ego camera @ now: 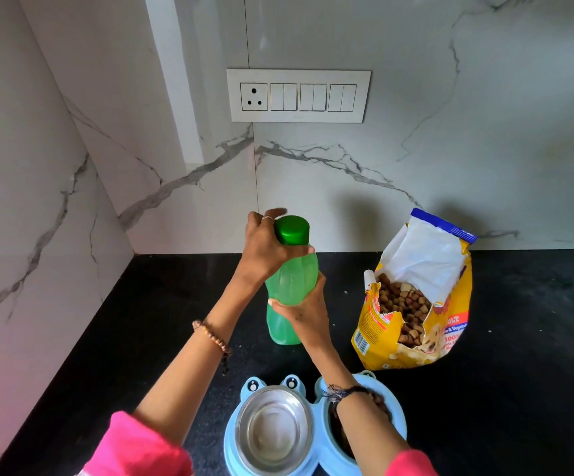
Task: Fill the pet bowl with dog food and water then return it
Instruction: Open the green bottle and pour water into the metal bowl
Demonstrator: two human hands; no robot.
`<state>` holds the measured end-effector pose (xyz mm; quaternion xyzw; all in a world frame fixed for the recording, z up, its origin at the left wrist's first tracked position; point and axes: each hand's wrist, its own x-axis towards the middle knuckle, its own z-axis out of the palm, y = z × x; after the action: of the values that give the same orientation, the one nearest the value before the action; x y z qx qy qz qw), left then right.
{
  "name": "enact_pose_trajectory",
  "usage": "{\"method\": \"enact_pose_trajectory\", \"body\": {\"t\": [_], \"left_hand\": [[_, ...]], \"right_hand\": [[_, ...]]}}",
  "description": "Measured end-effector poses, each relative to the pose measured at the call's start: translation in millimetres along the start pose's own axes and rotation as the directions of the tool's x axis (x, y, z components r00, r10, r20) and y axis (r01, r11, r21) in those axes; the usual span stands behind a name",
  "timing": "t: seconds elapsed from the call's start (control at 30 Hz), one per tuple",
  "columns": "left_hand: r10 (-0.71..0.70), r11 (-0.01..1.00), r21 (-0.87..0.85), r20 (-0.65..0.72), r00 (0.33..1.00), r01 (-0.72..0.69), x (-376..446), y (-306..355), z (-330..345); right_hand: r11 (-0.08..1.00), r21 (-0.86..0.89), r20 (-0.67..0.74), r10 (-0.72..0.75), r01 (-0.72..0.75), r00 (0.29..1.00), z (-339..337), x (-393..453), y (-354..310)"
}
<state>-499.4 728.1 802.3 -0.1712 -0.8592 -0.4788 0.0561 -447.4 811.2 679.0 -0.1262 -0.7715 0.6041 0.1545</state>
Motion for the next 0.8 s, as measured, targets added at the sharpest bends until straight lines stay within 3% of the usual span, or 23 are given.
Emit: {"method": "enact_pose_trajectory", "body": {"t": [0.17,0.27,0.33,0.53,0.8], "left_hand": [[-0.004,0.995,0.095,-0.074,0.997,0.011,3,0,9],[-0.010,0.995,-0.099,0.102,0.995,0.020,1,-5,3],[0.009,0.981,-0.195,0.150,0.989,0.021,-4,-10,-4],[-0.003,0.982,-0.190,-0.066,0.998,-0.009,-6,-10,-3],[0.017,0.997,-0.068,-0.285,0.958,-0.038,-8,2,16]], "right_hand": [[1.000,0.009,0.010,0.010,-0.010,1.000,0,0,0],[1.000,0.000,0.004,0.000,0.000,1.000,-1,0,0],[1.000,-0.008,0.001,-0.008,0.008,1.000,-1,1,0],[1.000,0.002,0.005,-0.009,0.009,1.000,0,1,0],[0.999,0.034,0.003,-0.008,0.008,1.000,0,3,3]]}}
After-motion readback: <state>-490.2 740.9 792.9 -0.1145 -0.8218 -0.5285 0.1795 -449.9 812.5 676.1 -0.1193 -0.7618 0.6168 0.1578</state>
